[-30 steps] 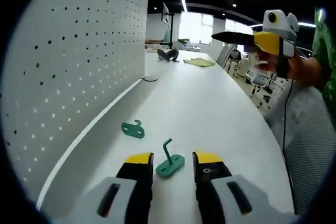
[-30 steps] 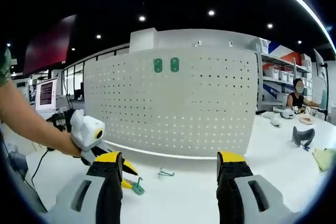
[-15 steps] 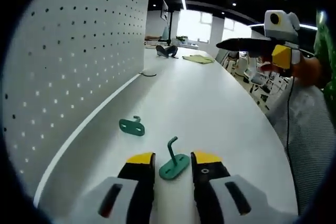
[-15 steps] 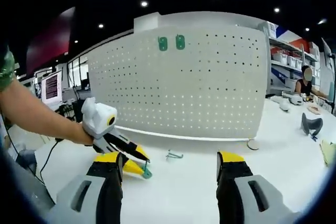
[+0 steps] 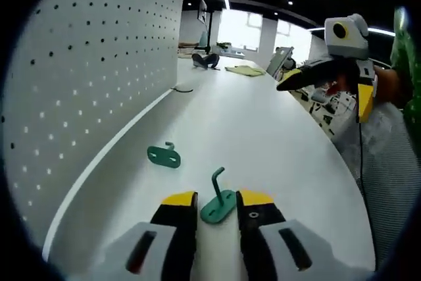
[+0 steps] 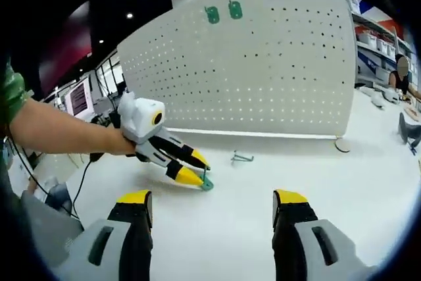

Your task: Insert the hook assembly into the mounting plate slot until the hook locks in place.

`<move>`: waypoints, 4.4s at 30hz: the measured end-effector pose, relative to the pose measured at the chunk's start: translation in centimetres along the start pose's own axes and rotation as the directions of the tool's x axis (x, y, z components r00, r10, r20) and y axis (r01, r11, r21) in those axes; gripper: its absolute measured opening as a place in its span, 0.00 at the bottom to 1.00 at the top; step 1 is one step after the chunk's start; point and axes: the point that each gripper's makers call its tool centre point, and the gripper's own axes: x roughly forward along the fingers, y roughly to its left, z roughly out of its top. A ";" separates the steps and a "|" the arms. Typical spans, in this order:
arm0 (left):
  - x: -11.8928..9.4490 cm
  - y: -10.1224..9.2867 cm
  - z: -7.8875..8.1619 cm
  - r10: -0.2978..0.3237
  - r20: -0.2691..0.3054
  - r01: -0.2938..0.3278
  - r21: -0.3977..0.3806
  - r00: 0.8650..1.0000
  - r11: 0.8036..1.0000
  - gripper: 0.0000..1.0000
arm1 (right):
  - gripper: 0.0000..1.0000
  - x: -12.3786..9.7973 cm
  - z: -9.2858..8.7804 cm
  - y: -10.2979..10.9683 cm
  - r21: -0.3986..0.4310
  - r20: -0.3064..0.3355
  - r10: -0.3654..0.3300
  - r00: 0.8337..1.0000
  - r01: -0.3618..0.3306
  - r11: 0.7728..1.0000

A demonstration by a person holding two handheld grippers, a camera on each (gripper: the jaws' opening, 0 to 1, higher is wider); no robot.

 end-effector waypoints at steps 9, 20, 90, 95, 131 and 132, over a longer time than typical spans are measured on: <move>0.2 0.1 0.3 -0.016 -0.005 0.016 0.015 1.000 1.000 0.22 | 0.76 0.3 -1.2 0.9 0.007 -0.054 0.041 0.998 -0.041 0.999; 0.1 0.1 0.1 -0.014 -0.023 0.014 0.026 1.000 1.000 0.15 | 0.76 0.3 -1.1 1.0 0.010 -0.047 0.036 0.998 -0.035 0.999; -5.8 1.5 -2.2 0.631 -0.072 -0.617 -0.320 0.773 0.719 0.04 | 0.75 0.8 -0.2 2.7 -0.029 -0.035 0.086 0.996 -0.087 0.996; -6.8 2.3 -3.0 0.685 -0.088 -0.668 -0.340 0.724 0.662 0.04 | 0.75 0.8 -0.2 2.9 -0.033 -0.036 0.092 0.995 -0.093 0.995; -7.1 1.4 -4.3 0.698 -0.097 -0.688 -0.304 0.710 0.658 0.12 | 0.77 0.9 -0.1 4.2 -0.063 -0.046 0.142 0.989 -0.145 0.987; -7.2 1.4 -4.3 0.698 -0.094 -0.691 -0.290 0.710 0.663 0.12 | 0.77 0.9 -0.1 4.2 -0.063 -0.046 0.142 0.989 -0.144 0.988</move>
